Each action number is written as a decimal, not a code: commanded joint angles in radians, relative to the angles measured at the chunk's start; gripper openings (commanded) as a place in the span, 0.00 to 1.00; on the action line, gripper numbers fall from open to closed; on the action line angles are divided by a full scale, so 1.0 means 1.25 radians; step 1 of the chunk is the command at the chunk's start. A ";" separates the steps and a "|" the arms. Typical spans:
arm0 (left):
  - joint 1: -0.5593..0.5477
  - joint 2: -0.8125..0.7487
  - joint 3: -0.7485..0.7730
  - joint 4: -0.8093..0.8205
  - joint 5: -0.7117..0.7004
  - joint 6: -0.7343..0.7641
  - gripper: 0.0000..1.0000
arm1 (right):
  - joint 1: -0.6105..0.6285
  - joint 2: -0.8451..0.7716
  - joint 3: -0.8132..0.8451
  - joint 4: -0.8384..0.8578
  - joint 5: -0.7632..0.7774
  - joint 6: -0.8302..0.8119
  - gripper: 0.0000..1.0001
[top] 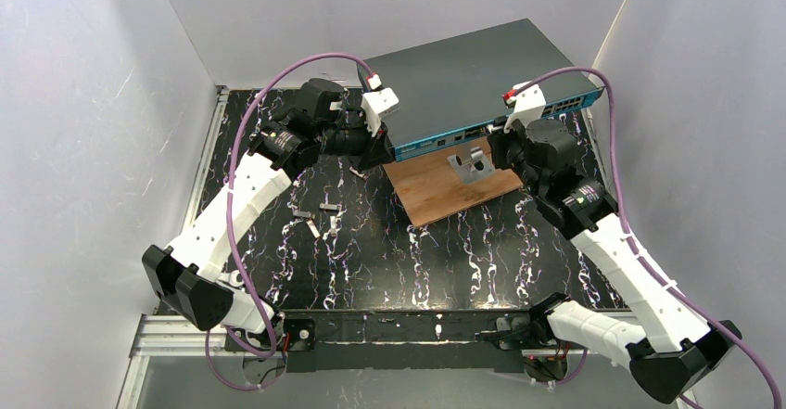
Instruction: Insert the plug into the switch port
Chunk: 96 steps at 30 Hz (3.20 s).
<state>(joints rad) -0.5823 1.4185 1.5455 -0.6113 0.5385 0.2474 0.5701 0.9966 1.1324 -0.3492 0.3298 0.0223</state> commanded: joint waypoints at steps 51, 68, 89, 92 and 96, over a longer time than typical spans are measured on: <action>-0.020 -0.041 0.006 -0.085 0.031 -0.005 0.00 | -0.013 -0.080 0.037 -0.057 0.003 0.066 0.49; -0.021 -0.041 0.006 -0.085 0.033 -0.004 0.00 | -0.013 -0.047 0.010 -0.007 -0.016 0.072 0.01; -0.021 -0.044 0.004 -0.088 0.033 0.002 0.00 | -0.013 0.004 0.008 0.067 -0.021 0.057 0.01; -0.021 -0.046 0.003 -0.088 0.033 0.003 0.00 | -0.013 0.010 0.002 0.078 -0.011 0.051 0.01; -0.021 -0.048 0.000 -0.090 0.032 0.005 0.00 | -0.013 0.024 0.005 0.084 -0.013 0.044 0.01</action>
<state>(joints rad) -0.5922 1.4166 1.5452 -0.6151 0.5259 0.2512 0.5518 1.0107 1.1461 -0.3252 0.3080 0.0978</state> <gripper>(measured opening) 0.045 0.027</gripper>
